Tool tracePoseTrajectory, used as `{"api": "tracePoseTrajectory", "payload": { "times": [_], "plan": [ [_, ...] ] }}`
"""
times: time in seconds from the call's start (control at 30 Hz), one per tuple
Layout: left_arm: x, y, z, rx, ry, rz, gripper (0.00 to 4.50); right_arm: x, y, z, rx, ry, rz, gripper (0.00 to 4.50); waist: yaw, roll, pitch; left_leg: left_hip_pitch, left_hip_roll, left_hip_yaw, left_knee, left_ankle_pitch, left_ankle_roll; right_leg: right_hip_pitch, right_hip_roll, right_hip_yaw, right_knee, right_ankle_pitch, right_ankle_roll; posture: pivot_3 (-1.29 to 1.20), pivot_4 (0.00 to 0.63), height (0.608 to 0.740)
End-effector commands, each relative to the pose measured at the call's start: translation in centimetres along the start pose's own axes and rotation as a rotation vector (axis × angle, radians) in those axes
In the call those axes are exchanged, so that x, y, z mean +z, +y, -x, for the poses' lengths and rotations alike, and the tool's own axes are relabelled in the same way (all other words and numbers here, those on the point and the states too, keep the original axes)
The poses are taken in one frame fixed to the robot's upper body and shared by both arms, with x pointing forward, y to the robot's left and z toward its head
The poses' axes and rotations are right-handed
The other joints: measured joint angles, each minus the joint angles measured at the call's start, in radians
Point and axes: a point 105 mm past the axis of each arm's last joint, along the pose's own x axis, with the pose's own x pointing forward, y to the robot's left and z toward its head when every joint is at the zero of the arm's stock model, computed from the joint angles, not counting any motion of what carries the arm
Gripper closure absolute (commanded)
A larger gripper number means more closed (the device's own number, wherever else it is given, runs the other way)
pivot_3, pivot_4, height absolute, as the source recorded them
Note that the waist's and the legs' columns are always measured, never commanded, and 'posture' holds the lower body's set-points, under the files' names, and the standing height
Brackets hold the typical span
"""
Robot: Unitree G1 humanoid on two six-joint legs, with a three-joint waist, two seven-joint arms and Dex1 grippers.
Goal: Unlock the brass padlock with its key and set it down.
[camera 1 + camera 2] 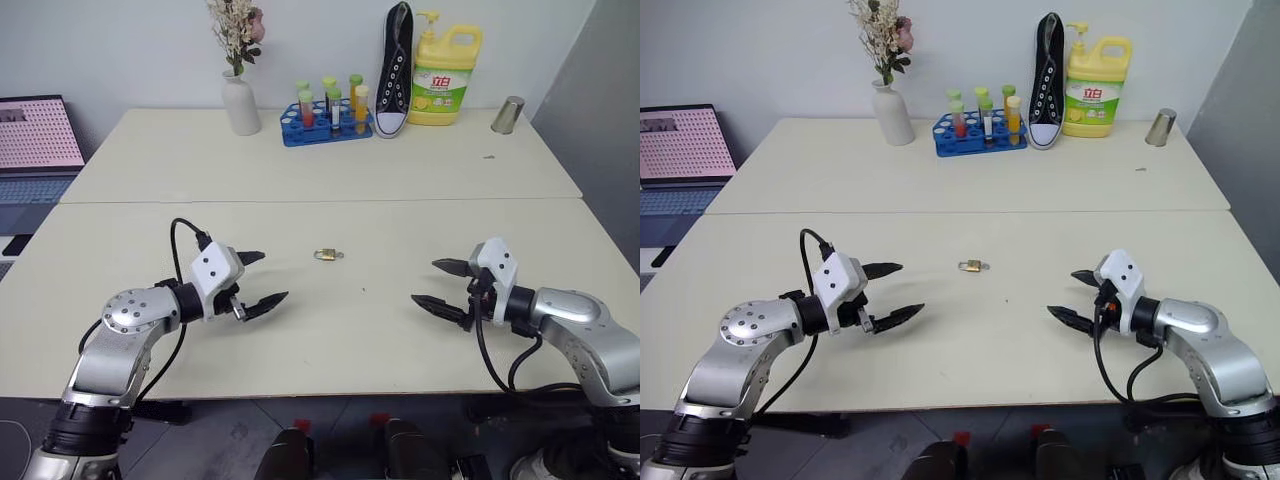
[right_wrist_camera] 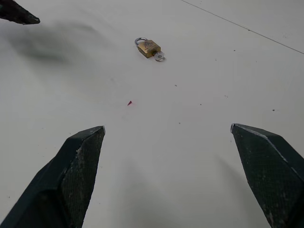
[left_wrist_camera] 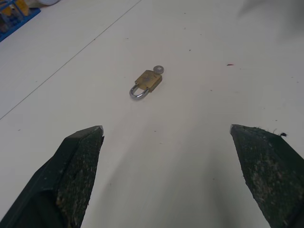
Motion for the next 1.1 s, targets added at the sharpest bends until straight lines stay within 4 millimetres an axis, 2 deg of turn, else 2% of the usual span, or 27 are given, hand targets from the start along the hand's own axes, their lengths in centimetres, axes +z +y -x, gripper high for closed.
{"api": "tracePoseTrajectory", "payload": {
  "times": [0.03,0.27,0.43,0.6,0.67,0.83,0.97,1.1],
  "plan": [
    [1.4,0.1,0.5,0.011,-0.046,-0.033,0.00,1.0,-0.2,-0.1,0.011,-0.038,0.041,0.06,0.000,0.000,0.000,0.000,0.000,0.000,0.000,0.000,0.000,0.000,0.000,0.000,0.000,0.000,0.000,0.00,0.150,0.740],
    [1.4,-0.3,0.2,0.027,-0.039,-0.039,0.00,0.6,-0.5,-0.2,0.008,-0.038,0.038,0.06,0.001,-0.001,0.001,0.000,0.000,0.000,0.000,0.000,0.000,0.000,0.000,0.000,0.000,0.000,0.000,0.00,0.150,0.740],
    [3.5,-0.1,0.2,-0.018,-0.209,0.013,0.00,0.4,-1.4,-0.4,-0.049,-0.054,0.025,0.06,0.002,-0.001,0.001,0.000,0.000,0.000,0.000,0.000,0.000,0.000,0.000,0.000,0.000,0.000,0.000,0.00,0.150,0.740],
    [3.0,0.0,-0.4,-0.006,-0.213,0.004,0.00,0.9,-1.8,-0.4,-0.082,-0.074,0.019,0.06,0.000,-0.001,0.001,0.000,0.000,0.000,0.000,0.000,0.000,0.000,0.000,0.000,0.000,0.000,0.000,0.00,0.150,0.740],
    [3.0,0.2,-0.9,-0.018,-0.215,-0.007,0.00,1.3,-1.3,-0.6,-0.089,-0.087,0.004,0.06,0.001,-0.001,0.001,0.000,0.000,0.000,0.000,0.000,0.000,0.000,0.000,0.000,0.000,0.000,0.000,0.00,0.150,0.740],
    [3.2,2.5,-3.4,0.026,-0.200,-0.052,0.00,1.7,0.9,-0.7,-0.078,-0.087,-0.036,0.06,0.006,-0.002,0.001,-0.001,-0.001,-0.001,0.001,0.000,0.000,0.000,0.000,-0.001,0.000,0.000,0.000,0.00,0.150,0.740],
    [2.9,2.8,-5.2,-0.022,-0.180,-0.076,0.00,2.0,1.8,-1.0,-0.103,-0.057,-0.087,0.06,0.004,-0.002,0.001,-0.001,-0.001,-0.001,0.001,0.000,-0.001,0.000,-0.001,-0.001,-0.001,0.000,0.000,0.00,0.150,0.740],
    [2.0,2.5,-7.6,-0.156,-0.118,-0.115,0.00,2.4,2.4,-1.0,-0.115,-0.036,-0.136,0.06,0.002,-0.002,0.001,-0.002,-0.001,-0.002,0.001,0.000,-0.001,0.000,0.000,-0.002,-0.001,0.000,0.000,0.00,0.150,0.740]
  ]
}}
